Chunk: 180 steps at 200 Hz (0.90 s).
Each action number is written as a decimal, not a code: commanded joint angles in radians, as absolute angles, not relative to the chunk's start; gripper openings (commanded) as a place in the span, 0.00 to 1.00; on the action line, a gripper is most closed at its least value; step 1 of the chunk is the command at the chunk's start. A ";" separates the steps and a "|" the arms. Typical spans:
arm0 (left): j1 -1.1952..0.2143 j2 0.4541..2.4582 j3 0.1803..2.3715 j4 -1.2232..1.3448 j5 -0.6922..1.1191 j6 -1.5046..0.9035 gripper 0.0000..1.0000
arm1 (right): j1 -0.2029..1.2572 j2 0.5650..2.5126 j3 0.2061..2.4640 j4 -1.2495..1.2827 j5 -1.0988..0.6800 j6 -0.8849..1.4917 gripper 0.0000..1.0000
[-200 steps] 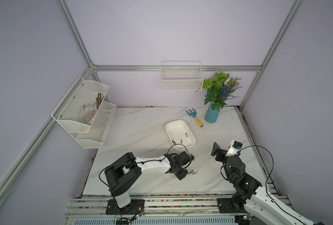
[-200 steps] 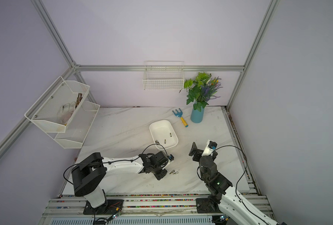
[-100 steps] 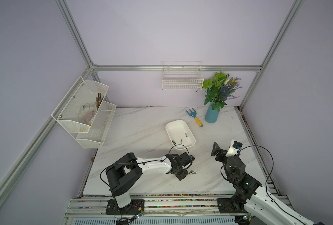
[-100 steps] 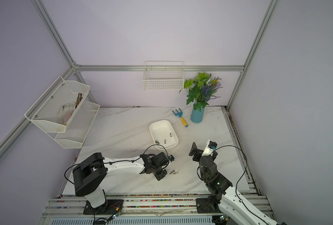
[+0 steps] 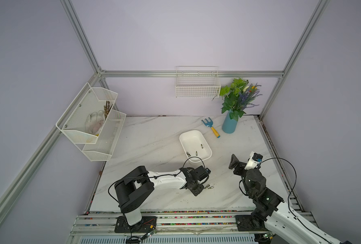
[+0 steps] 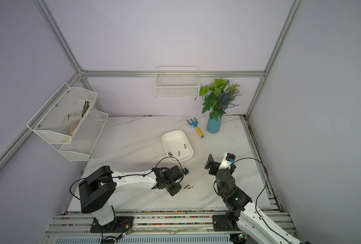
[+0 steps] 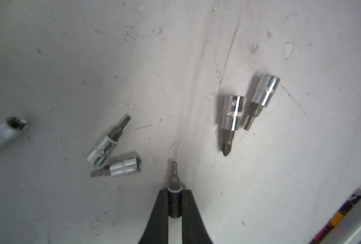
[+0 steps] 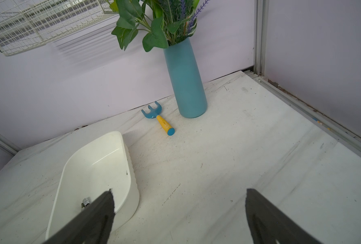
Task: Put the bit on the desktop into the storage box
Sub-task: Pick up the screwdriver bit from the center of the board, then place the screwdriver bit in the storage box.
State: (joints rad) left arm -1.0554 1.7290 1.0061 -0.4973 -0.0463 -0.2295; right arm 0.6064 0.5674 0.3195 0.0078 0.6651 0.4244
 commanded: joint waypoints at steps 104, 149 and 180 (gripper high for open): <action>-0.966 1.605 1.199 -0.538 -0.251 -0.247 0.08 | 0.602 0.569 0.320 0.029 0.677 0.417 1.00; -0.853 1.693 1.314 -0.436 -0.221 -0.193 0.08 | 0.602 0.576 0.321 0.031 0.666 0.417 1.00; -0.789 1.803 1.396 -0.391 -0.186 -0.166 0.08 | 0.602 0.590 0.324 0.034 0.648 0.416 1.00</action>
